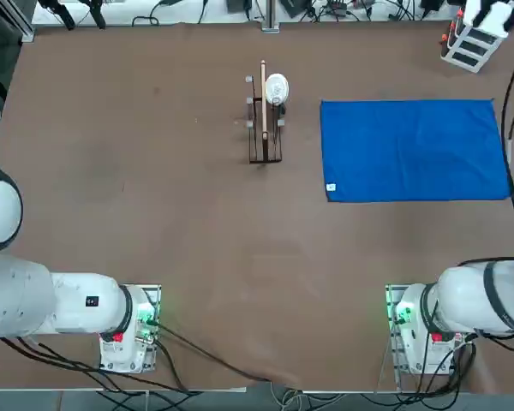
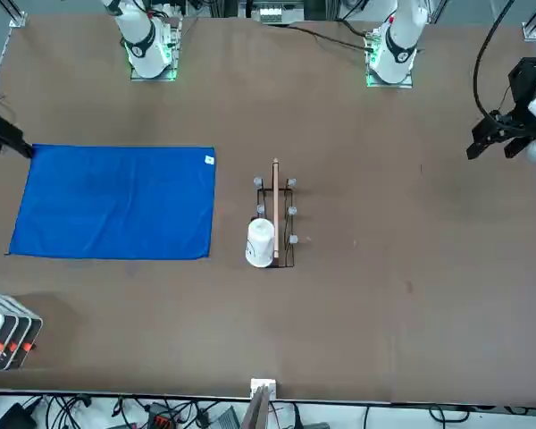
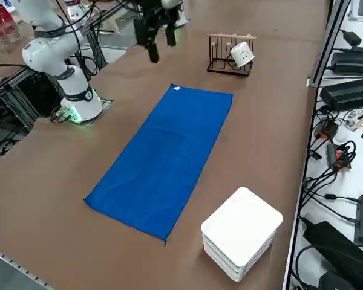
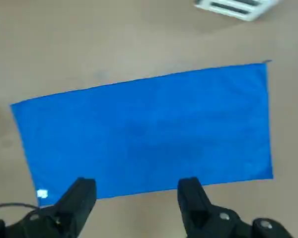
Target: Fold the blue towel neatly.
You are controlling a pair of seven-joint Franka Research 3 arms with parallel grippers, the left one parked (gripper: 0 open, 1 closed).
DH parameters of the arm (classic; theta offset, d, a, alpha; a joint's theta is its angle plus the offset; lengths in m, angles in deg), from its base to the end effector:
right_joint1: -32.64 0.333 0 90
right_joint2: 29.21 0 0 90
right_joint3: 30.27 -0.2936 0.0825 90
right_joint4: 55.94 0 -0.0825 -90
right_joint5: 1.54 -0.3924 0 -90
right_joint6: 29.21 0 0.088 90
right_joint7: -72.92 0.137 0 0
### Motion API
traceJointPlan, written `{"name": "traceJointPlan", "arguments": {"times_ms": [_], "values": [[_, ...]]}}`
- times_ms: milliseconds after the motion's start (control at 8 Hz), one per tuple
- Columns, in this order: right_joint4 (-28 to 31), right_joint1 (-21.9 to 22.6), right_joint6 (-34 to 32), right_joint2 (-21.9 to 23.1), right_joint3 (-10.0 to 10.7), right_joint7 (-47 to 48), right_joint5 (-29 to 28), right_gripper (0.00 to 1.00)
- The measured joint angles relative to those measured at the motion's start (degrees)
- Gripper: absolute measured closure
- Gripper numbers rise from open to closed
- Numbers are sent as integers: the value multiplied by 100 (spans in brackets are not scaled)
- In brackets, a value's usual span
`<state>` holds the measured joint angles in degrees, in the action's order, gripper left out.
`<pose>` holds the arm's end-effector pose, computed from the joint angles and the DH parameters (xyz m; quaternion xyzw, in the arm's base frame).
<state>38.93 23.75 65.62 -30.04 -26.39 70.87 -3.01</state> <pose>0.5579 -0.1229 0.5302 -0.9954 0.0946 0.0059 0.0132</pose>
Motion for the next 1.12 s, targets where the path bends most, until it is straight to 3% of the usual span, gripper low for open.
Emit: {"name": "traceJointPlan", "arguments": {"times_ms": [250, 750, 1125], "values": [[594, -590, 712, -77, 42, -63, 152, 0], [2444, -2100, 2704, -226, 71, -413, 179, 0], [3174, -3081, 3945, -792, 71, -1133, 180, 0]]}}
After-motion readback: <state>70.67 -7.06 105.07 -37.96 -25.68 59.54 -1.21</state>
